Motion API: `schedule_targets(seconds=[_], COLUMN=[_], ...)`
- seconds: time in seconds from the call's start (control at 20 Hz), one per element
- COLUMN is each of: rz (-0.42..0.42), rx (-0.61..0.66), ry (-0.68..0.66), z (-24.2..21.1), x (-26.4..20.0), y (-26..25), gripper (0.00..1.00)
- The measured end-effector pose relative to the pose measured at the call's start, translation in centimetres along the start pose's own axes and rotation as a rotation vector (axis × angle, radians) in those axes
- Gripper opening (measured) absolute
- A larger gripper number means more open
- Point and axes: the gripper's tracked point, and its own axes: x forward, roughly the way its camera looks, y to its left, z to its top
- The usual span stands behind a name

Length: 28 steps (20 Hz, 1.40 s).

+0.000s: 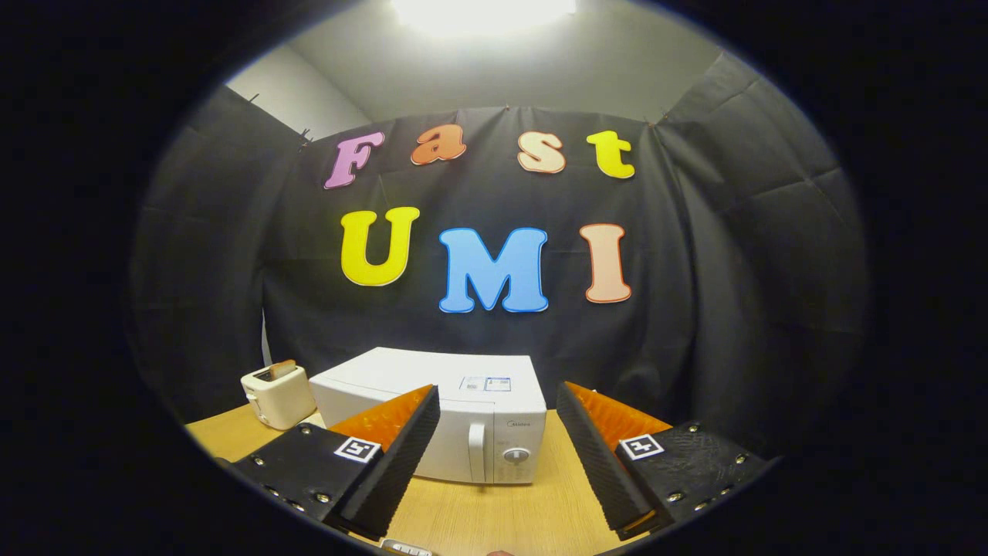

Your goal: Open the microwave, put the food inside, and close the microwave door.

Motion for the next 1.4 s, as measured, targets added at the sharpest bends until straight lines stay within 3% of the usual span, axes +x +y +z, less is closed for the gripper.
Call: schedule_targets(seconds=[0.6,0.95,1.4], rz=[0.085,0.109,0.084], rx=[-0.012,-0.051,-0.015], ry=[0.082,0.167,0.278], z=[-5.2,-10.8,-16.9], x=[5.6,8.6,12.1], y=[1.0,2.3,2.3], gripper=[0.97,0.97,0.97])
